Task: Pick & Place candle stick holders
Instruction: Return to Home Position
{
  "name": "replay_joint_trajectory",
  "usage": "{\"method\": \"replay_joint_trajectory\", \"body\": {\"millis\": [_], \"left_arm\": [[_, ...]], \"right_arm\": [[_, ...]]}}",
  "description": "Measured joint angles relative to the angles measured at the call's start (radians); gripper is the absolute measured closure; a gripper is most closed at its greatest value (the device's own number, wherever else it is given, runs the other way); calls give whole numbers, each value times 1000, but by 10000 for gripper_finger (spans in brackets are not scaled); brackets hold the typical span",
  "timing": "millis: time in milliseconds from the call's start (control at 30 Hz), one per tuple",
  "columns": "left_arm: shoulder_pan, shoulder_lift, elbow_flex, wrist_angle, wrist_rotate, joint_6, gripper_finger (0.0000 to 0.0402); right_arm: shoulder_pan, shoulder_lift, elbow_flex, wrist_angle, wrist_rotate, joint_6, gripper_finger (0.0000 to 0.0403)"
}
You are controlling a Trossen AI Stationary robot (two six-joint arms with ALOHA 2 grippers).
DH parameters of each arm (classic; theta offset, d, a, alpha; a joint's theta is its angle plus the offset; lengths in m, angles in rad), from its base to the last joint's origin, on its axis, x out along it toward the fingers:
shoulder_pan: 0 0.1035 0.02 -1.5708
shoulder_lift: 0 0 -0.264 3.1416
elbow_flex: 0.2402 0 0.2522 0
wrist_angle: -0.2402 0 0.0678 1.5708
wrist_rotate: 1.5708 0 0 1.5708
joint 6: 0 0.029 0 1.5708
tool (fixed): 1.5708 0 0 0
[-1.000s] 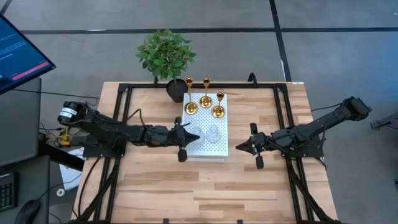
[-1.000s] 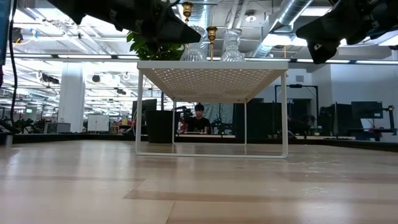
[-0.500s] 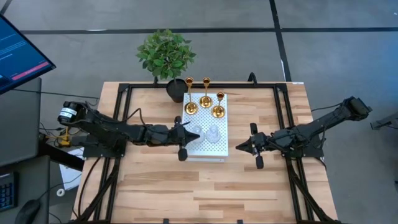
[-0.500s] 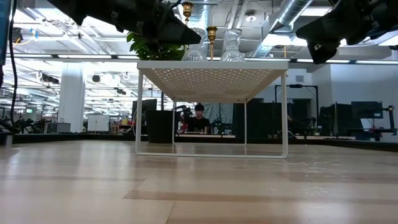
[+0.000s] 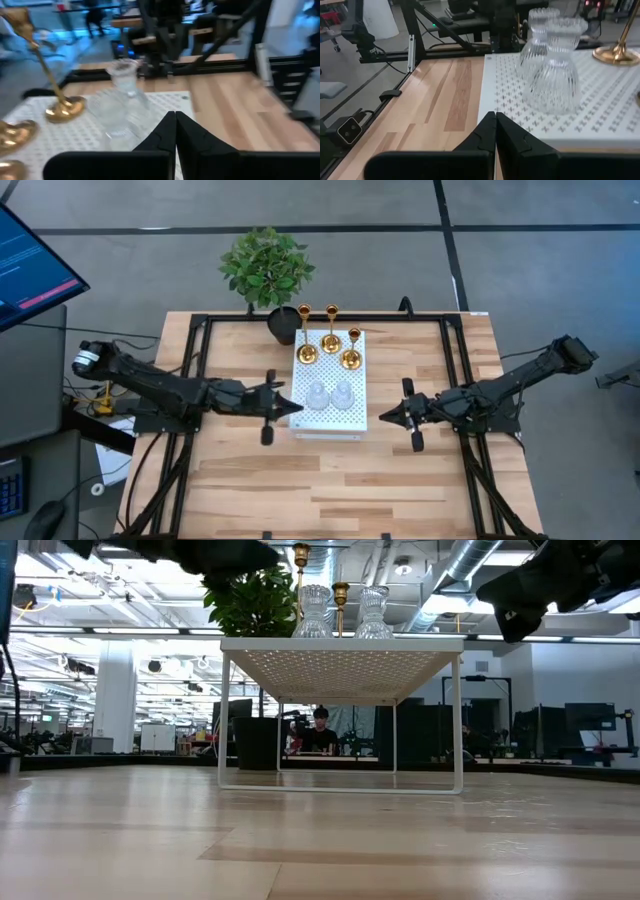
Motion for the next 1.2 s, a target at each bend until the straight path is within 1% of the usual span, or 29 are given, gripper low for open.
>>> {"method": "replay_joint_trajectory", "body": {"millis": [100, 233, 400, 500, 633, 767, 900, 1067, 1200], "left_arm": [[20, -69, -77, -4, 63, -39, 398], [24, -141, -158, -2, 70, -61, 397], [21, -237, -222, 9, 107, -19, 398], [21, -304, -260, 6, 108, -16, 397], [21, -375, -319, 8, 108, -16, 398], [23, -430, -374, 12, 105, -12, 397], [36, -487, -423, 13, 41, -14, 396], [39, -565, -470, 17, 37, -15, 398], [40, -628, -502, 18, 37, -13, 396]], "right_arm": [[0, -6, 0, 25, 0, -42, 403], [0, -44, 0, 21, -2, -71, 403], [1, -134, 0, -56, -33, -76, 403], [1, -178, 0, -83, -33, -116, 403], [1, -199, 0, -91, -29, -174, 403], [1, -199, 0, -105, -29, -178, 403], [0, -199, 0, -115, -29, -178, 403], [0, -200, 0, -123, -27, -178, 403], [-1, -229, 0, -131, -25, -203, 403]]}}
